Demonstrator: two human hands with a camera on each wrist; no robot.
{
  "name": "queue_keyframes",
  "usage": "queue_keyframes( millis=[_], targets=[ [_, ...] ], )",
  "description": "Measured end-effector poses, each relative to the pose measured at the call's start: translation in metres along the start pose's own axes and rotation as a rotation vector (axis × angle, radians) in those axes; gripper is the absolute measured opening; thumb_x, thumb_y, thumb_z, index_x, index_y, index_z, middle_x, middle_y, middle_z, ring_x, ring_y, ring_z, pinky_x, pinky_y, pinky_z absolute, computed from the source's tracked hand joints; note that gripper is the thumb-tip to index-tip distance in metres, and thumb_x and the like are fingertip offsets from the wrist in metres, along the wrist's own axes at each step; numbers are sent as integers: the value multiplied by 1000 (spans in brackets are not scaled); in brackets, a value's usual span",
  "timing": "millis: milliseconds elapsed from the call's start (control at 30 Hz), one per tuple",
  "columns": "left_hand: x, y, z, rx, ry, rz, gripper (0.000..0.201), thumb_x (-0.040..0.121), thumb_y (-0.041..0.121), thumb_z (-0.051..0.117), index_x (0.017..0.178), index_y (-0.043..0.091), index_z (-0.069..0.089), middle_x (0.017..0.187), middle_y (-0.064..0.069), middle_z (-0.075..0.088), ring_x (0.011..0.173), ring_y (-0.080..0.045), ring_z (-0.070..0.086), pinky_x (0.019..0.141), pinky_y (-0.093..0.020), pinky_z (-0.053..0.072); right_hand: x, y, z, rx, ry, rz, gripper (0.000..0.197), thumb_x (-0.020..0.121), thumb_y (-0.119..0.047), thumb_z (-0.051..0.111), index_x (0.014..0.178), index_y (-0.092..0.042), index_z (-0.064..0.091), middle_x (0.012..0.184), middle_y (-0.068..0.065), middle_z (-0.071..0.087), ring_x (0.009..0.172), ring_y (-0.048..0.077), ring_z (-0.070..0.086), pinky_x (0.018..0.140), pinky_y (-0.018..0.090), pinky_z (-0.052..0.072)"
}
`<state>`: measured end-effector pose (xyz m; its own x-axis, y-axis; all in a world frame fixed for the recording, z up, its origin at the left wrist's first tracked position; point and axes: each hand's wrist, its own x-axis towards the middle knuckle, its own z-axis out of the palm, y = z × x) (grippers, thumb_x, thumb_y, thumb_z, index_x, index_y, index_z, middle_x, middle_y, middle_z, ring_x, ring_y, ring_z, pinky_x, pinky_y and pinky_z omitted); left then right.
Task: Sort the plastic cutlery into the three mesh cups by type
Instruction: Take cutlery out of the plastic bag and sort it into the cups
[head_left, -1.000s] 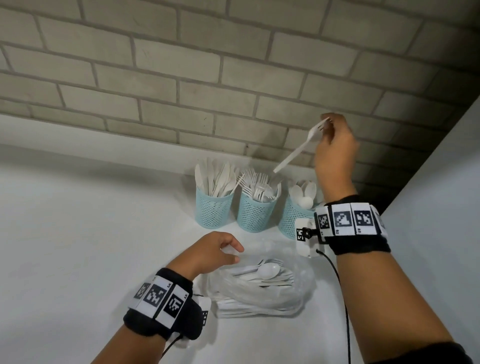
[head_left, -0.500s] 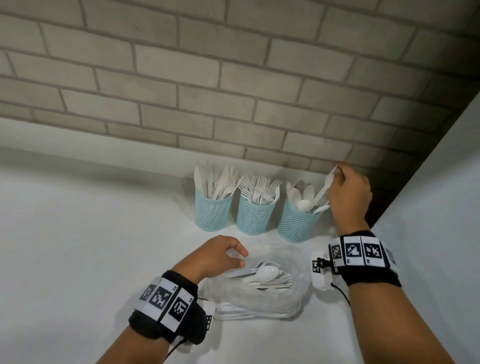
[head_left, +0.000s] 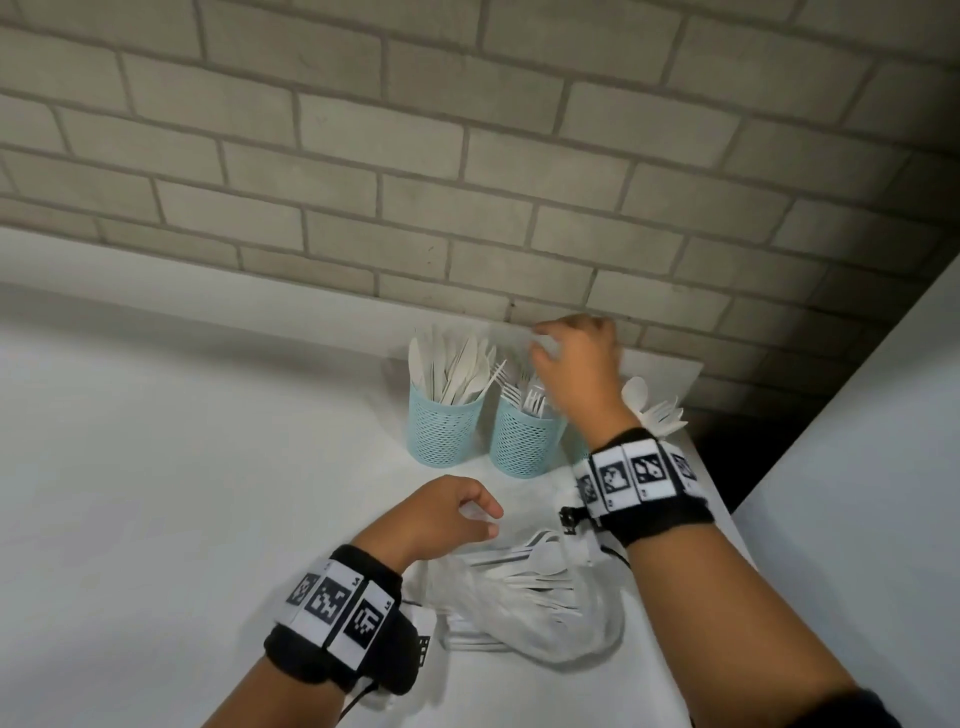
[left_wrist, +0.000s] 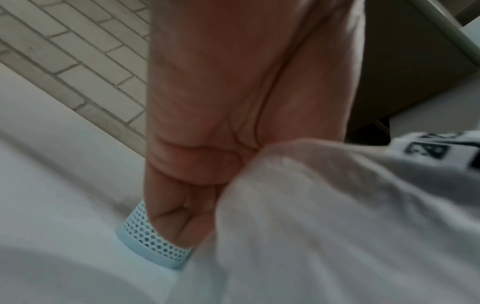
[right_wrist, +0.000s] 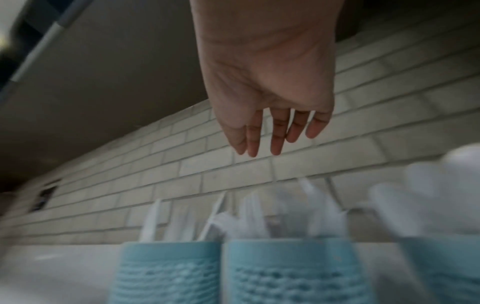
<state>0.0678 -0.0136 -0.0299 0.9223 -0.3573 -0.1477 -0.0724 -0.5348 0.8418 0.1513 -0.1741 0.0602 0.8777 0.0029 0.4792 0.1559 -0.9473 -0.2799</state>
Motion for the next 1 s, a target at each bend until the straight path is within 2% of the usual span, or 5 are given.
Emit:
queue_keyframes(
  millis=[300,467,633,833,1000],
  targets=[
    [-4,-1,-7,-23,-10,-17,22,86,19,66,107,17,66,103,8,54,99,-5,47,84,-16,33,20,-32,51,-188,-238,-47,23,88,-26,54,101,-14,69,111,12,60,117,31,37,92,38,32],
    [-3,-1,-4,-29,-9,-21,20,85,18,67,104,15,68,100,9,58,96,-4,51,70,-5,35,22,-23,30,152,20,84,23,89,-28,55,99,-13,70,103,10,67,113,30,45,88,36,35],
    [0,-1,0,-19,-14,-34,20,84,19,68,103,13,68,103,6,61,94,-4,53,69,-3,35,24,0,-30,470,453,156,14,90,-17,56,93,-6,63,88,12,69,78,21,59,72,30,47],
    [0,4,3,-12,-12,-37,20,84,20,68,103,13,68,109,3,62,98,-6,54,69,-4,35,9,46,-92,408,692,225,19,93,-20,54,105,-8,63,95,-2,65,87,9,60,72,12,39],
    [-1,10,7,8,-20,-23,21,85,19,68,104,13,68,107,4,61,97,-5,53,71,-7,36,-7,85,-81,158,634,288,21,94,-24,52,106,-10,63,103,12,69,97,29,62,85,38,49]
  ],
)
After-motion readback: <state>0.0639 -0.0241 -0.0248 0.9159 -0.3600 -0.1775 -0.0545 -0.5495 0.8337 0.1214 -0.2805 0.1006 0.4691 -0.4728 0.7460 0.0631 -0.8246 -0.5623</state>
